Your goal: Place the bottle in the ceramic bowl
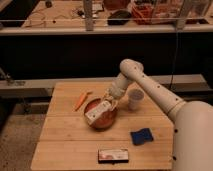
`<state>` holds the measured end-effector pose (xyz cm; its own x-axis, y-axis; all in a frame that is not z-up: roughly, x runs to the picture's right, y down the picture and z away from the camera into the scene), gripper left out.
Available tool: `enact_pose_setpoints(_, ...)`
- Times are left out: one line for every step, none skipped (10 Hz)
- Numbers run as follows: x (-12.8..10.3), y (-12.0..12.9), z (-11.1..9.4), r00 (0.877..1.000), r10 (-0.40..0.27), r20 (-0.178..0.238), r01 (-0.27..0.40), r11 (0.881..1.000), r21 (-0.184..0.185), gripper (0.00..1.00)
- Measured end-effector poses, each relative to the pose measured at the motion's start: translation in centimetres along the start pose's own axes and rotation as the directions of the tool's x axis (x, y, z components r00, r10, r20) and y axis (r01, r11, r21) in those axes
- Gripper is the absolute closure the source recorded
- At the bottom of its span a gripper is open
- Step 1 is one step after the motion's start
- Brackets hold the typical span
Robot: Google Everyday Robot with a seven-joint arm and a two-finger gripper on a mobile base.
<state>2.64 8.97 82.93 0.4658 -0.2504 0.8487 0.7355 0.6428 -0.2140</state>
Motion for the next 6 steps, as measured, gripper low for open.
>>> enact_pose_setpoints(0.00, -0.08, 0.06, 1.000, 0.002, -0.003, -0.002, 1.000, 0.000, 0.20)
enact_pose_setpoints(0.02, -0.09, 0.05, 1.000, 0.004, -0.006, -0.004, 1.000, 0.000, 0.20)
enact_pose_setpoints(0.05, -0.08, 0.07, 1.000, 0.006, -0.006, -0.006, 1.000, 0.001, 0.20)
enact_pose_setpoints(0.08, -0.07, 0.03, 1.000, 0.009, -0.006, -0.009, 1.000, 0.002, 0.20)
enact_pose_setpoints(0.04, -0.14, 0.04, 1.000, 0.009, -0.005, -0.009, 1.000, 0.002, 0.20)
enact_pose_setpoints(0.03, -0.08, 0.00, 1.000, 0.015, -0.004, -0.015, 1.000, 0.003, 0.20)
